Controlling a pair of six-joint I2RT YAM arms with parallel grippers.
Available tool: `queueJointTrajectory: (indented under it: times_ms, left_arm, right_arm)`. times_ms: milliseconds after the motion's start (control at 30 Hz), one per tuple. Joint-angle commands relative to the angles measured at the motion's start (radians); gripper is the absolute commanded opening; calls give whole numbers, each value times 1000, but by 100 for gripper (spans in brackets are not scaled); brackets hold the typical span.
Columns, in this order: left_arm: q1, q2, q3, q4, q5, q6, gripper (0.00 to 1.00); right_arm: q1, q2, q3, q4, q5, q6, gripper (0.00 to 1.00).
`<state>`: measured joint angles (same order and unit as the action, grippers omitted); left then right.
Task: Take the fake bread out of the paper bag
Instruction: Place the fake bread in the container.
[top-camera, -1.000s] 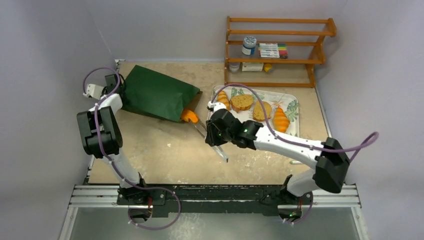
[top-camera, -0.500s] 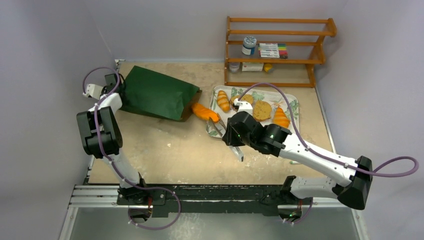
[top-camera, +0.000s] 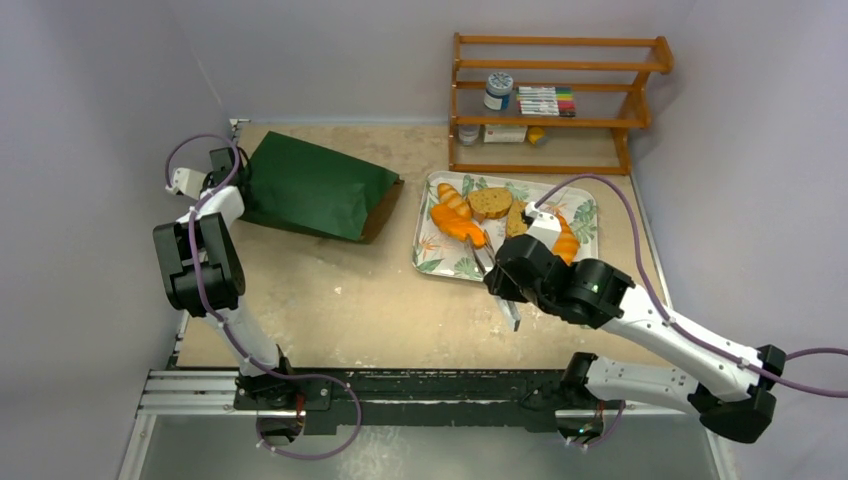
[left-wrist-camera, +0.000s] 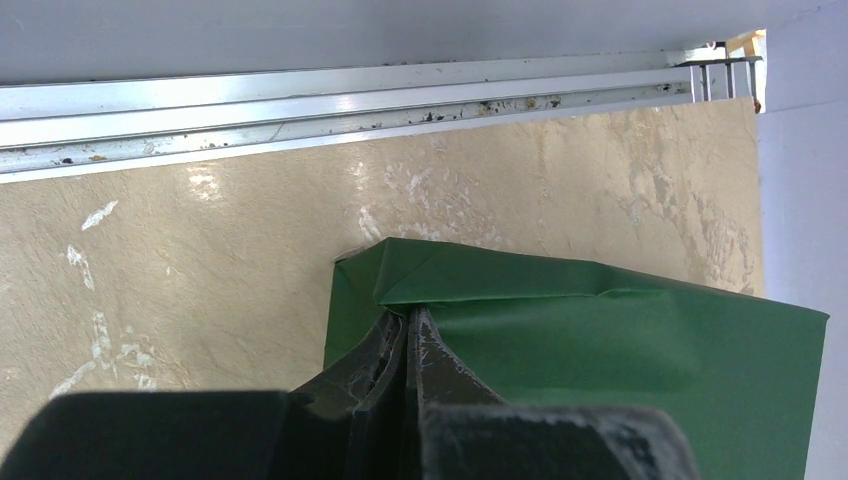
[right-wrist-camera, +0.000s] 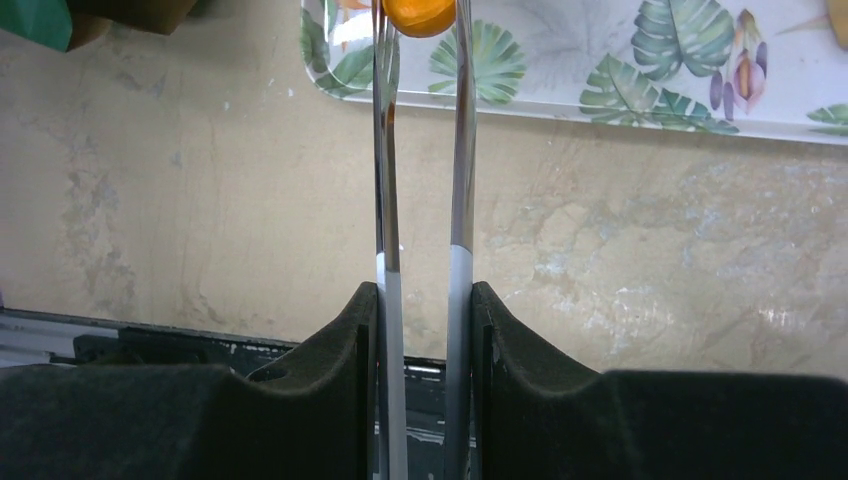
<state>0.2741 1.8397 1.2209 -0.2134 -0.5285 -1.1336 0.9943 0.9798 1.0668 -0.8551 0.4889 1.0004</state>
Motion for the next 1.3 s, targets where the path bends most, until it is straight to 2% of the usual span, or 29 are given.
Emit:
queueJointTrajectory:
  times_ms: [0,400,600,733,833,1067,1267]
  left_arm:
    - [-2,-23,-17,-2,-7,5,0]
    - [-5,-37,-26,16,13,17,0]
    - [-6,-59,-54,22,20,33,0]
    - [-5,-78,-66,27,33,44,0]
    - [-2,-85,-62,31,46,65,0]
    - [17,-77,-35,14,72,115,0]
    - [52,-81,-27,9,108,154,0]
  right_arm:
    - [0,-33,16,-52,68,85,4]
    - [0,4,-201,68,-45,167,9]
    - [-3,83,-258,152,-16,171,21]
    - [-3,104,-259,165,-12,193,37]
    - [-3,82,-274,176,1,202,43]
    - [-3,21,-345,239,-39,181,47]
    - [-1,-42,-380,228,-64,171,48]
